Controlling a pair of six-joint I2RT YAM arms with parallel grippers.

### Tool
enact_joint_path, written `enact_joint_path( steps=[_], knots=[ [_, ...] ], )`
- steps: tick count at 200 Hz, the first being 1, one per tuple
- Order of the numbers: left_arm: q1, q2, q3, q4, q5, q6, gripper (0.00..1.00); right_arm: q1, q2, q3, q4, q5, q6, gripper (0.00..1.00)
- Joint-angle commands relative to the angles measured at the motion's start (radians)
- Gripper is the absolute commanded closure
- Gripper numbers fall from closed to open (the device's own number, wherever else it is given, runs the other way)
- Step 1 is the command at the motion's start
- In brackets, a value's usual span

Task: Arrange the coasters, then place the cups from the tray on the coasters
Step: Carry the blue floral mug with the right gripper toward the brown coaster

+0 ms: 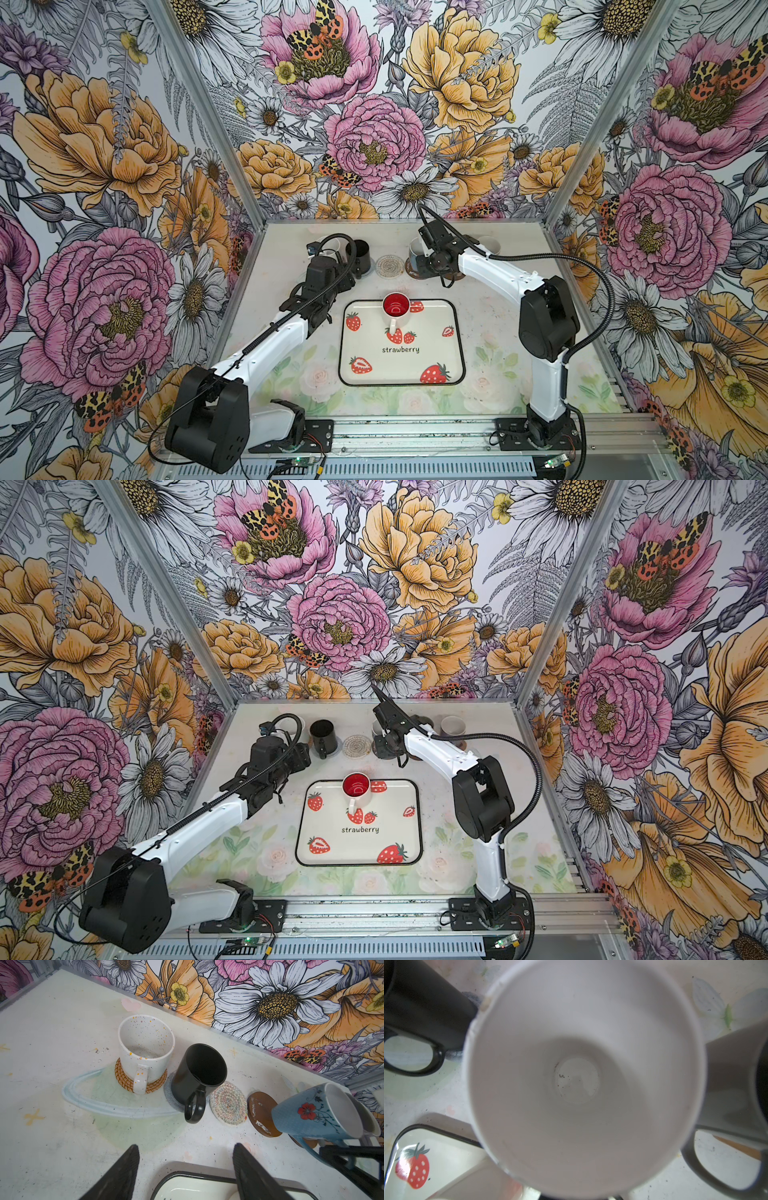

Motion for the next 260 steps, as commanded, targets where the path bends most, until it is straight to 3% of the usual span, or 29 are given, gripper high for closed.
enact_joint_path(
  steps=[1, 118, 260],
  knots=[
    [0.013, 0.015, 0.026, 0.028, 0.017, 0.003, 0.27, -0.014, 0.030, 0.089, 0.059, 0.010, -0.010, 1.00],
    [0.015, 0.057, 0.050, 0.024, 0.017, 0.006, 0.28, -0.058, 0.225, 0.292, 0.058, 0.023, -0.016, 1.00],
    [0.015, 0.069, 0.054, 0.023, 0.017, 0.005, 0.28, -0.061, 0.215, 0.264, 0.058, 0.035, -0.013, 1.00]
  ],
)
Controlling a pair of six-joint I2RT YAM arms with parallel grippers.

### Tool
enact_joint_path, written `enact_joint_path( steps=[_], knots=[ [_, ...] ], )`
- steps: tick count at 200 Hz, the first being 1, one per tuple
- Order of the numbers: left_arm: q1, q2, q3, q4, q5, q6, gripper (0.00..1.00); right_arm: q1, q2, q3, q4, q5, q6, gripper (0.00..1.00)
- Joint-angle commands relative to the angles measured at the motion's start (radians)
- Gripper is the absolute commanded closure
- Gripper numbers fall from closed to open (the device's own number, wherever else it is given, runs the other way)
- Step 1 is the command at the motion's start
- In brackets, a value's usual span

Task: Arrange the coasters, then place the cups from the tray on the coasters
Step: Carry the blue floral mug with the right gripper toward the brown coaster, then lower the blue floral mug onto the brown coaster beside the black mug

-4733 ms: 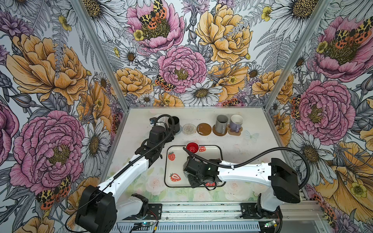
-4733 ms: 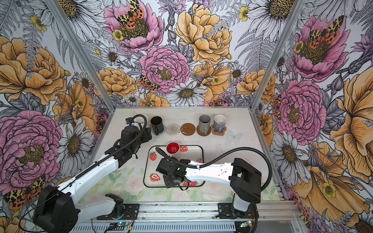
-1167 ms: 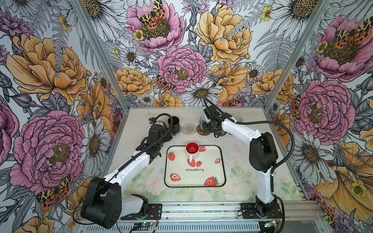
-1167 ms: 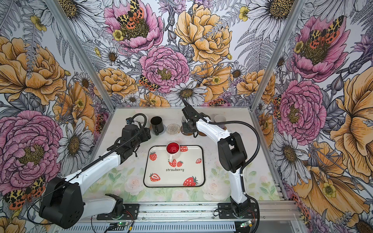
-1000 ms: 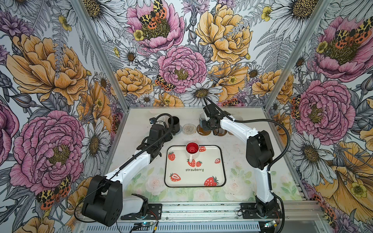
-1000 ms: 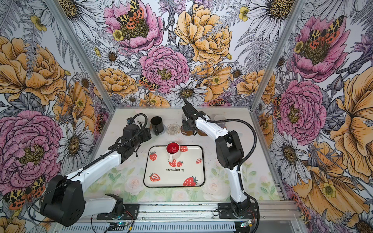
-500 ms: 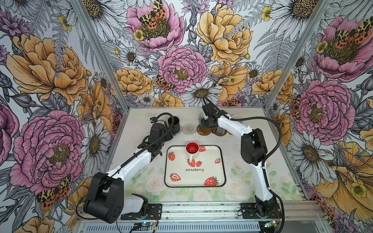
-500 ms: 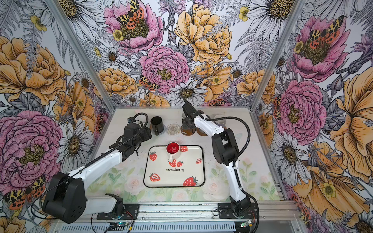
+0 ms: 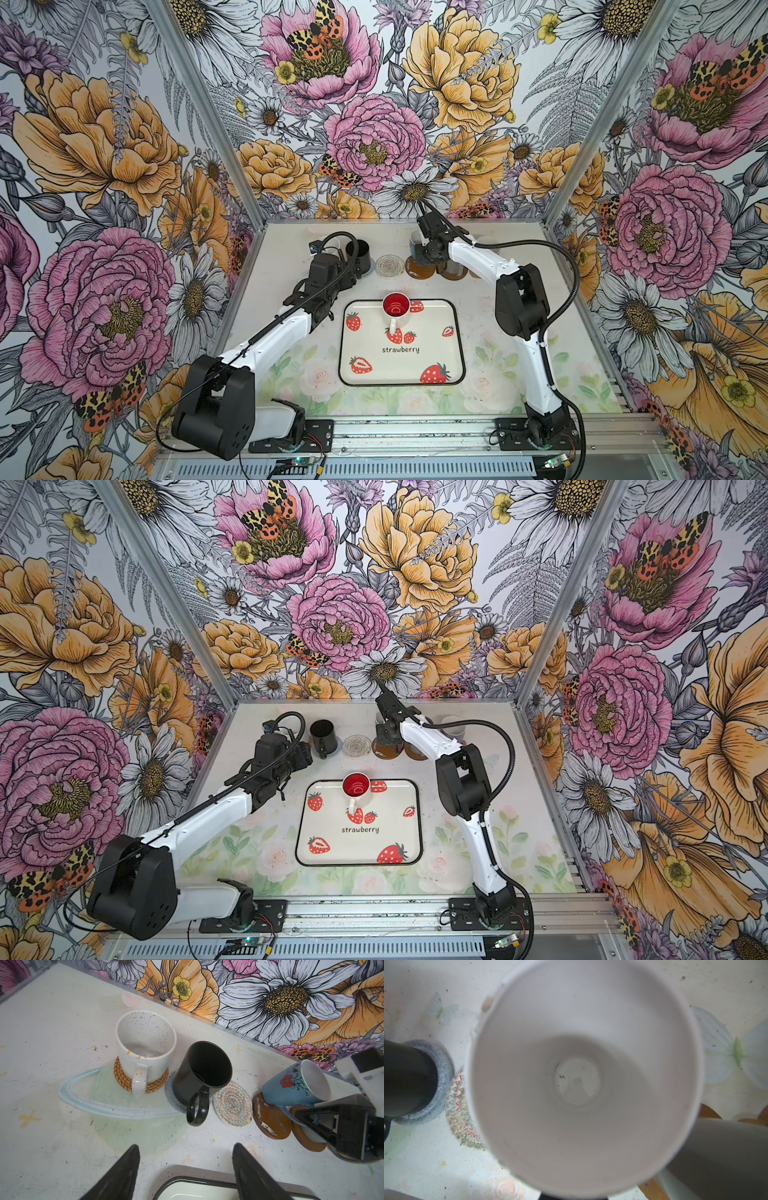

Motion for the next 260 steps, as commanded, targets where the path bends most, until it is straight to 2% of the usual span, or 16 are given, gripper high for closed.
enact_joint_path(
  steps=[1, 21, 207, 260],
  knots=[
    [0.012, 0.011, 0.025, 0.022, 0.017, 0.005, 0.28, 0.004, -0.039, 0.000, 0.058, 0.031, -0.009, 1.00],
    [0.010, 0.008, 0.026, 0.021, 0.047, 0.003, 0.28, 0.012, -0.062, -0.022, 0.058, 0.050, -0.013, 1.00],
    [0.010, -0.021, 0.011, 0.026, 0.054, -0.003, 0.28, 0.057, -0.162, -0.148, 0.063, 0.087, 0.005, 1.00],
    [0.010, -0.029, 0.006, 0.027, 0.051, -0.005, 0.28, 0.061, -0.186, -0.167, 0.077, 0.131, 0.009, 1.00]
  ],
)
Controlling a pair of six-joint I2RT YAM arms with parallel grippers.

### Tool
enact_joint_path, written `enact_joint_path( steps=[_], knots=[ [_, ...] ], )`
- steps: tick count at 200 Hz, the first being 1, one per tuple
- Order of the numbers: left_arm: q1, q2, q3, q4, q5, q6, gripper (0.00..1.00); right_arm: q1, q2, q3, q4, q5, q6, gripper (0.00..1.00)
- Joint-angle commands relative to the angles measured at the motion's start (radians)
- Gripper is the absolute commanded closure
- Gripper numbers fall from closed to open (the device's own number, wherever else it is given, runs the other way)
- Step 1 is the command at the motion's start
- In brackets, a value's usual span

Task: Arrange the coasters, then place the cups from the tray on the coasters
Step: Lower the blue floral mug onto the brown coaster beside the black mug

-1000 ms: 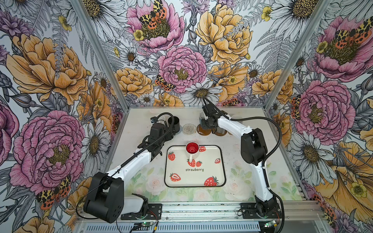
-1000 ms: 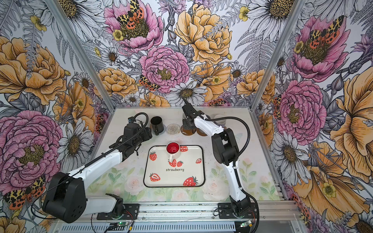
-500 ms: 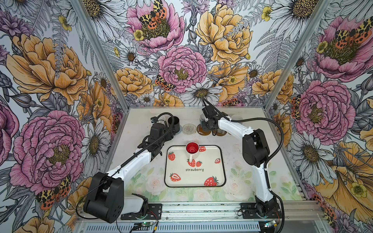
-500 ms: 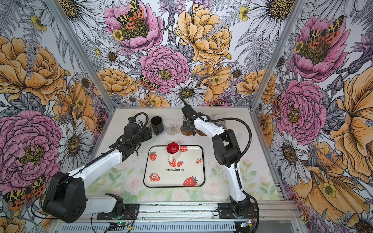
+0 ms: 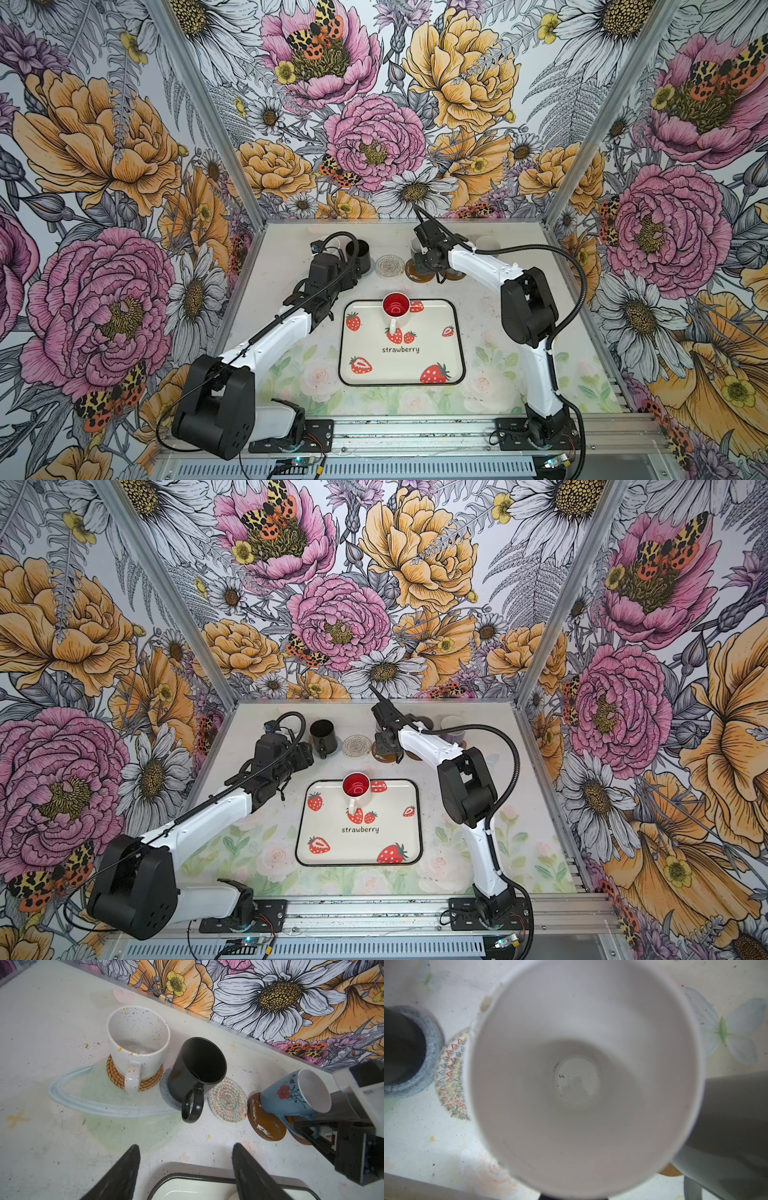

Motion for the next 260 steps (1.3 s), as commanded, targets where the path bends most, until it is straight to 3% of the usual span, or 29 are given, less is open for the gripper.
enact_joint_path(
  steps=[1, 260],
  knots=[
    [0.010, -0.028, 0.005, 0.027, 0.017, -0.004, 0.28, 0.008, -0.081, 0.002, 0.041, 0.050, 0.009, 1.00],
    [0.007, -0.040, 0.001, 0.022, 0.014, -0.004, 0.28, 0.036, -0.133, -0.131, 0.117, 0.046, 0.048, 1.00]
  ],
)
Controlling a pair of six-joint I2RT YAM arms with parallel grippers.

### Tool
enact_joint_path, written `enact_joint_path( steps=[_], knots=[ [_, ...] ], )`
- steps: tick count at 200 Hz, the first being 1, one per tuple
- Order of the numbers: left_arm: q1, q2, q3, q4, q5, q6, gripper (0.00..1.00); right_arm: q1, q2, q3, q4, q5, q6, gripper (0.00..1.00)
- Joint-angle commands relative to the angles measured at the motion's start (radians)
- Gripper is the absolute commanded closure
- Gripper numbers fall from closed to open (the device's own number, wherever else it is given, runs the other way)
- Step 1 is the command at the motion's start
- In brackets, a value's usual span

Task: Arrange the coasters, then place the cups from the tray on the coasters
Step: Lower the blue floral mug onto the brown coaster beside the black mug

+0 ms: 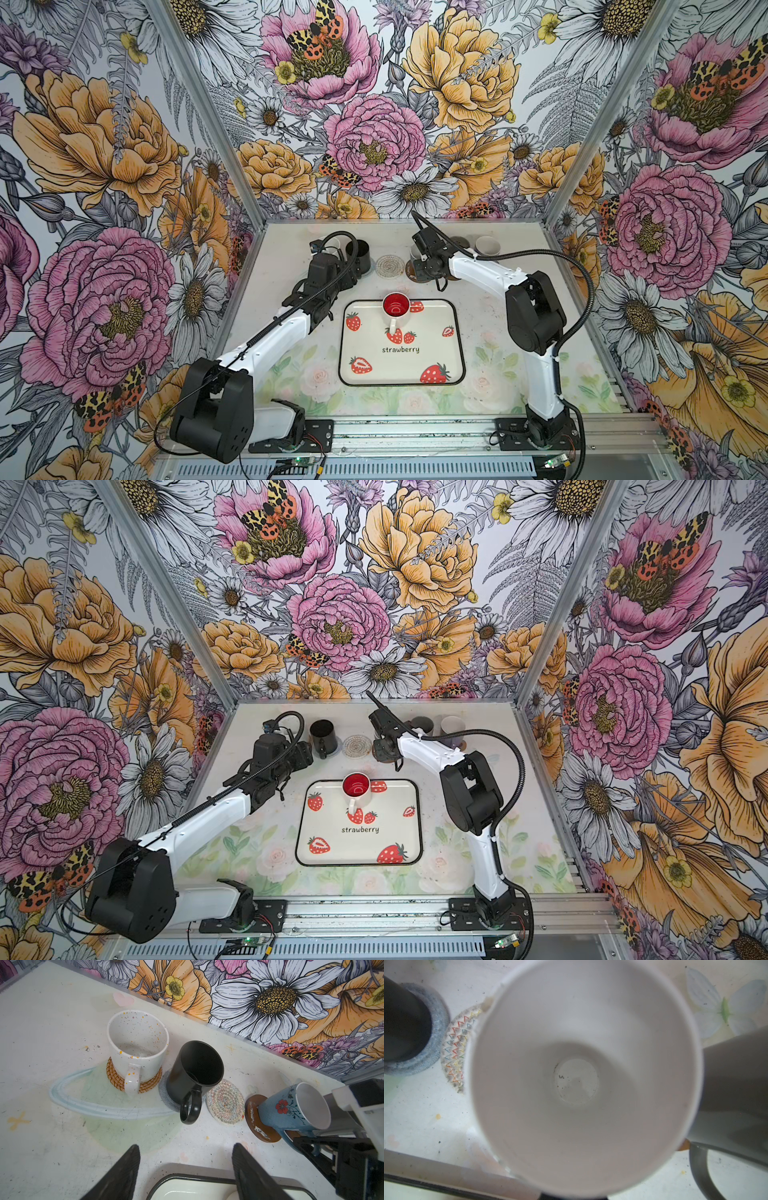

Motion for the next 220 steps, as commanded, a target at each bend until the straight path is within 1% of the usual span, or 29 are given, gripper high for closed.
enact_joint_path(
  steps=[1, 111, 178, 220],
  knots=[
    [0.007, -0.026, 0.001, 0.022, 0.012, -0.003, 0.28, 0.004, -0.055, -0.004, 0.069, 0.026, 0.016, 1.00],
    [0.009, -0.031, -0.001, 0.022, 0.015, -0.004, 0.28, 0.002, -0.068, -0.034, 0.079, 0.015, 0.027, 1.00],
    [0.007, -0.032, 0.000, 0.022, 0.017, -0.004, 0.28, 0.002, -0.077, -0.046, 0.079, 0.012, 0.032, 0.77],
    [0.007, -0.032, -0.001, 0.022, 0.018, -0.004, 0.28, 0.002, -0.082, -0.051, 0.079, 0.009, 0.033, 0.68]
  ],
)
